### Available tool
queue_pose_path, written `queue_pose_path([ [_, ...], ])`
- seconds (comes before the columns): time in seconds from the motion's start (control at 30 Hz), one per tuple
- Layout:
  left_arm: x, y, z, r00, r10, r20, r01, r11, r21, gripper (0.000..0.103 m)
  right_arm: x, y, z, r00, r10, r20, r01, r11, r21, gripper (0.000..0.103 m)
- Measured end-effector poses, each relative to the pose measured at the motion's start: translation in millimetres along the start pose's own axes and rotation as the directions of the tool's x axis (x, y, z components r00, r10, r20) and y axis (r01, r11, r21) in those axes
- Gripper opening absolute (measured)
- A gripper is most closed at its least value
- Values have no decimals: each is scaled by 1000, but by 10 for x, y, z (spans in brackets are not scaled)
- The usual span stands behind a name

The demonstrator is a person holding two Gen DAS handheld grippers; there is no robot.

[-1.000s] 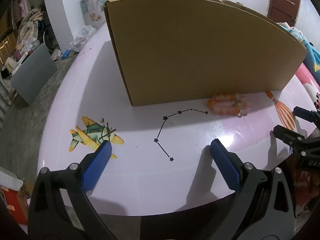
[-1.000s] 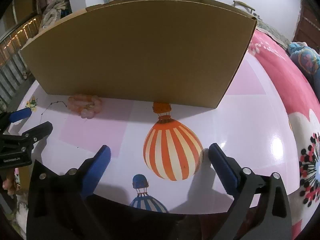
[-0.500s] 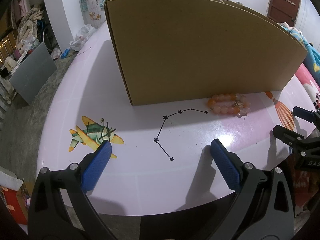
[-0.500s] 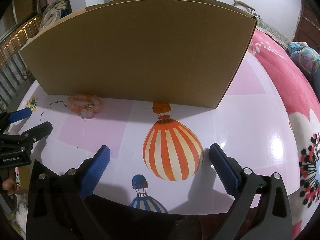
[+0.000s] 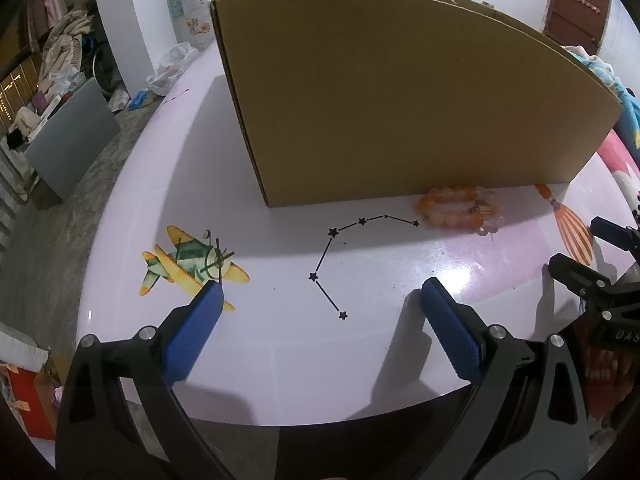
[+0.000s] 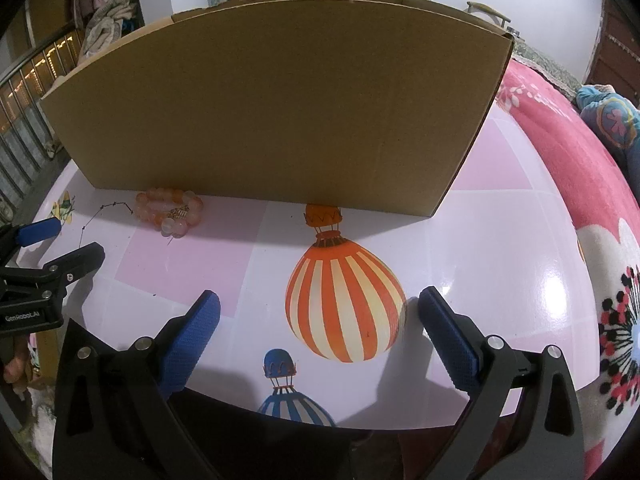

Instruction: Organize jewelry

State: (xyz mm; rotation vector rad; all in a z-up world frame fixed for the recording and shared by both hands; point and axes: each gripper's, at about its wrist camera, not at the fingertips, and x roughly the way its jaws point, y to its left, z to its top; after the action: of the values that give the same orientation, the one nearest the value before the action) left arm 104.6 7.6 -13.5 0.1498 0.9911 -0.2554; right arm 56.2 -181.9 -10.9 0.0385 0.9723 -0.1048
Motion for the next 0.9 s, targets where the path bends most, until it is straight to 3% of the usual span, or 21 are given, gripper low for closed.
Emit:
queue_pose_path([
  [0.9, -54, -130, -6, 999, 42, 6, -42, 999, 22, 96, -8, 3, -5, 1000, -1, 2, 1, 1000, 0, 96],
])
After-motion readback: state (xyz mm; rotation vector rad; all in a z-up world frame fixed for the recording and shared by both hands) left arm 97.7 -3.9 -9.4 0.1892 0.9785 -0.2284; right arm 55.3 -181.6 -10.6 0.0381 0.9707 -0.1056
